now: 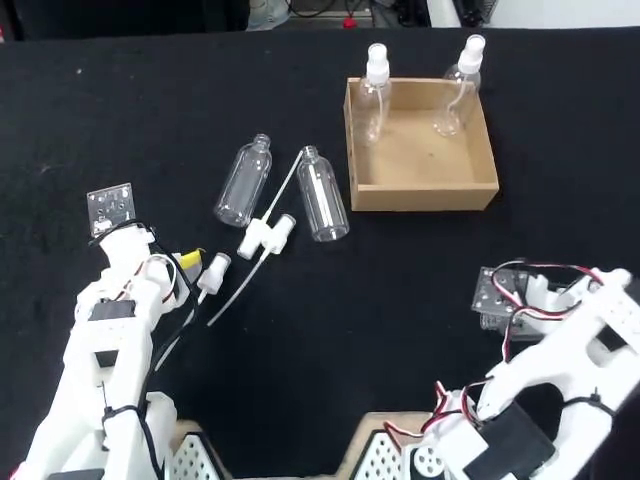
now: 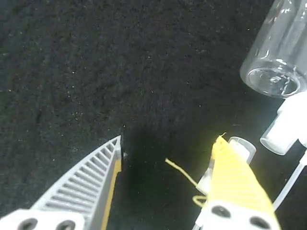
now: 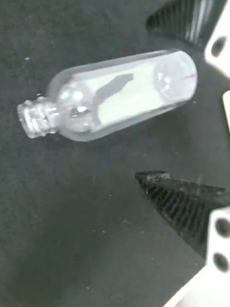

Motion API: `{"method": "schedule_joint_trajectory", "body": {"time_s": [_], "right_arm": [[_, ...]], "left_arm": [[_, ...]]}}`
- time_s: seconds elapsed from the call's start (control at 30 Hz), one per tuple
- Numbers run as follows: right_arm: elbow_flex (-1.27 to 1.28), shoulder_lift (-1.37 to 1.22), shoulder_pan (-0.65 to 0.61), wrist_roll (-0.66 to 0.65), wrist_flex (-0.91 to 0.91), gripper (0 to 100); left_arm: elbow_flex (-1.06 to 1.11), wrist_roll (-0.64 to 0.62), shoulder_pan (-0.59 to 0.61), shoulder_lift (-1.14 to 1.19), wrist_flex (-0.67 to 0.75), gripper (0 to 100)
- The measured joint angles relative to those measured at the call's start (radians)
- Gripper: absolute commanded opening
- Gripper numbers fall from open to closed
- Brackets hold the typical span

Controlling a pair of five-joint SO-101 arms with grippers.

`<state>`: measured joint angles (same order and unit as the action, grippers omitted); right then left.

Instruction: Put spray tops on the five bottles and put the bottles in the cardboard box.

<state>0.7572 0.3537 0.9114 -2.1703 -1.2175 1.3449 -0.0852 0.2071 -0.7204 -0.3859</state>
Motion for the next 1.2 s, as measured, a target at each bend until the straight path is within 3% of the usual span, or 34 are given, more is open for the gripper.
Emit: {"method": "schedule_joint_trajectory", "body": {"time_s": [0.2, 0.4, 0.63, 0.67, 0.73, 0.93, 1.2], "right_arm": [[0.080, 0.000, -0.043, 0.000, 0.086, 42.7], [0.249, 0.000, -0.064, 0.003, 0.313, 40.3], [0.351, 0.008, -0.071, 0.037, 0.499, 0.8], [0.351, 0.009, -0.071, 0.069, 0.502, 1.5], [0.351, 0.009, -0.071, 0.158, 0.508, 5.9], [0.279, 0.012, -0.069, 0.485, 0.456, 6.4], [0.032, -0.017, -0.069, 1.237, 0.236, 6.7]], "left_arm": [[0.000, 0.000, 0.000, 0.000, 0.000, 29], [0.000, 0.000, 0.000, 0.000, 0.000, 29], [0.000, 0.000, 0.000, 0.000, 0.000, 29], [0.000, 0.000, 0.000, 0.000, 0.000, 29], [0.000, 0.000, 0.000, 0.000, 0.000, 29], [0.000, 0.000, 0.000, 0.000, 0.000, 29], [0.000, 0.000, 0.000, 0.000, 0.000, 29]]}}
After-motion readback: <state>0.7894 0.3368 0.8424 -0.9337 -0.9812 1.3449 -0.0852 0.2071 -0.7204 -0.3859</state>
